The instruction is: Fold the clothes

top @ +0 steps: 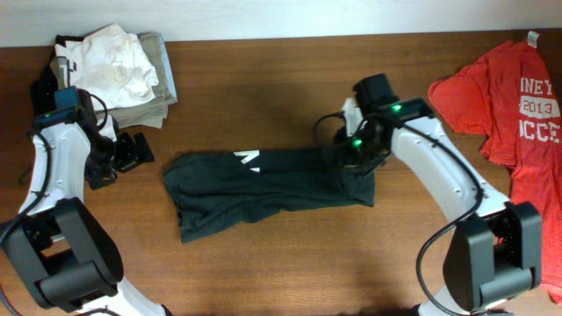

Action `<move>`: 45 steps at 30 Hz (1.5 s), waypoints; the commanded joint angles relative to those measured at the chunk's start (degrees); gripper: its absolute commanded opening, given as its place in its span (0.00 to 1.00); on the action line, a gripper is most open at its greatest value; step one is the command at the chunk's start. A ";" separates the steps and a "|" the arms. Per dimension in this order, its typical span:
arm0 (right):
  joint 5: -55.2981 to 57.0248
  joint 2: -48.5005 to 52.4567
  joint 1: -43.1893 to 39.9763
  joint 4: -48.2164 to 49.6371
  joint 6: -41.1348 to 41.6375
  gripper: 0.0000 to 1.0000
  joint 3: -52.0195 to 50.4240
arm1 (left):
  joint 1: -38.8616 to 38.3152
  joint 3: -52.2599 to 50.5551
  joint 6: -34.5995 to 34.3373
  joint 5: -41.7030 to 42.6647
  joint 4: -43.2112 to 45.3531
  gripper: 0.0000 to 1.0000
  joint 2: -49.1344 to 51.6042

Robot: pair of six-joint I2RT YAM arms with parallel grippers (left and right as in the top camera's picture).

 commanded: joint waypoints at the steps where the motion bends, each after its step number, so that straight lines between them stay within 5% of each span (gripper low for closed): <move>1: 0.07 2.40 5.44 1.53 2.95 0.07 0.35 | 0.20 -0.66 0.07 0.66 0.13 0.99 0.42; 4: 0.02 7.41 10.69 4.33 4.48 0.16 0.35 | 0.20 -0.66 0.07 0.66 0.13 0.99 0.42; 6: 0.02 9.40 13.22 6.73 6.75 0.61 0.35 | 0.20 -0.66 0.07 0.66 0.13 0.99 0.42; 7: 0.07 9.35 14.10 8.15 7.48 0.73 0.37 | 0.20 -0.66 0.09 0.66 0.13 0.99 0.42; 12: 1.51 8.13 10.08 -4.37 5.64 0.76 13.03 | 0.20 -0.66 0.09 0.66 0.13 0.99 0.42; 14: 1.57 8.13 7.48 -11.21 2.36 0.89 17.92 | 0.20 -0.66 0.07 0.63 0.13 0.99 0.42; 17: 6.16 8.35 4.79 -18.88 0.90 0.90 17.38 | 0.20 -0.66 0.09 0.66 0.11 0.99 0.42; 20: 5.68 8.35 5.05 -18.64 -0.13 0.65 12.74 | 0.20 -0.66 0.07 0.68 0.11 0.99 0.42; 22: 1.79 8.35 6.23 -13.68 -0.13 0.45 7.26 | 0.20 -0.66 0.07 0.70 0.11 0.99 0.42; 27: -11.80 8.35 11.43 3.37 1.40 0.38 -3.98 | 0.20 -0.66 0.07 0.70 0.15 0.99 0.42; 35: -12.24 8.33 16.50 10.88 6.97 0.41 1.22 | 0.20 -0.66 0.07 0.68 0.28 0.99 0.42; 36: -12.46 8.33 16.06 9.01 5.11 0.49 4.09 | 0.20 -0.66 0.09 0.68 0.33 0.99 0.42; 38: -12.26 8.33 14.75 5.20 3.72 0.84 9.14 | 0.20 -0.66 0.09 0.68 0.33 0.99 0.42; 39: -12.26 8.33 14.29 4.50 3.74 0.89 9.84 | 0.20 -0.66 0.09 0.68 0.33 0.99 0.42; 43: -0.74 8.35 13.84 2.23 4.39 0.88 9.64 | 0.20 -0.66 0.09 0.68 0.37 0.99 0.42; 45: 0.00 8.48 13.84 2.23 4.42 0.69 8.50 | 0.20 -0.66 0.09 0.68 0.35 0.99 0.42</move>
